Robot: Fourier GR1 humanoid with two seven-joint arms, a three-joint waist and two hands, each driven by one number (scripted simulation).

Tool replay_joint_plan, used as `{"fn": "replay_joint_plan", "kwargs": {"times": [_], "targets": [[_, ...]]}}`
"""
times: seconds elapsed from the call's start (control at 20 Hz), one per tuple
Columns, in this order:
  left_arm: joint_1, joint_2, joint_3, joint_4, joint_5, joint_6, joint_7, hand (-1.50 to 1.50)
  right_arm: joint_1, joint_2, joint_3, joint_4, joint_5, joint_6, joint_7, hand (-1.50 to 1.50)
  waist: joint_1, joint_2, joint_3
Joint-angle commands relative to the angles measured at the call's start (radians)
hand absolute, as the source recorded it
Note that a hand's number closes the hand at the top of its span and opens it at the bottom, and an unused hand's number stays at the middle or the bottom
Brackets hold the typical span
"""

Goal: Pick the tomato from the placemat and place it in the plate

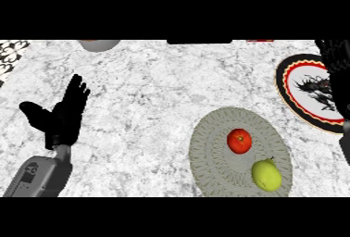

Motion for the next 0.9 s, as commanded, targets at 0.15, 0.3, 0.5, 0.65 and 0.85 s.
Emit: {"fn": "replay_joint_plan", "kwargs": {"times": [0.15, 0.3, 0.5, 0.65, 0.85], "targets": [[0.100, -0.021, -0.118, 0.006, -0.041, -0.031, 0.090, 0.00, -0.171, -0.023, -0.036, 0.117, -0.180, 0.292, -0.034, 1.50, 0.054, 0.025, -0.009], [0.103, -0.044, -0.146, 0.020, -0.029, -0.051, 0.104, 0.00, -0.168, -0.288, 0.078, 0.082, 0.181, 0.310, -0.077, 1.50, 0.042, 0.037, -0.032], [0.179, -0.053, -0.168, -0.014, -0.012, -0.094, 0.106, 0.00, -0.093, 0.014, -0.073, 0.412, 0.017, 0.199, -0.345, -1.50, 0.041, 0.025, -0.008], [0.162, -0.065, -0.165, -0.011, -0.026, -0.080, 0.131, 0.00, -0.103, 0.034, -0.088, 0.489, -0.029, 0.333, -0.465, -1.50, 0.027, 0.020, -0.009], [0.228, -0.045, -0.138, -0.029, -0.019, -0.127, 0.103, 0.00, -0.145, -0.016, -0.091, 0.550, 0.032, 0.411, -0.516, -1.50, 0.022, 0.016, -0.010]]}}
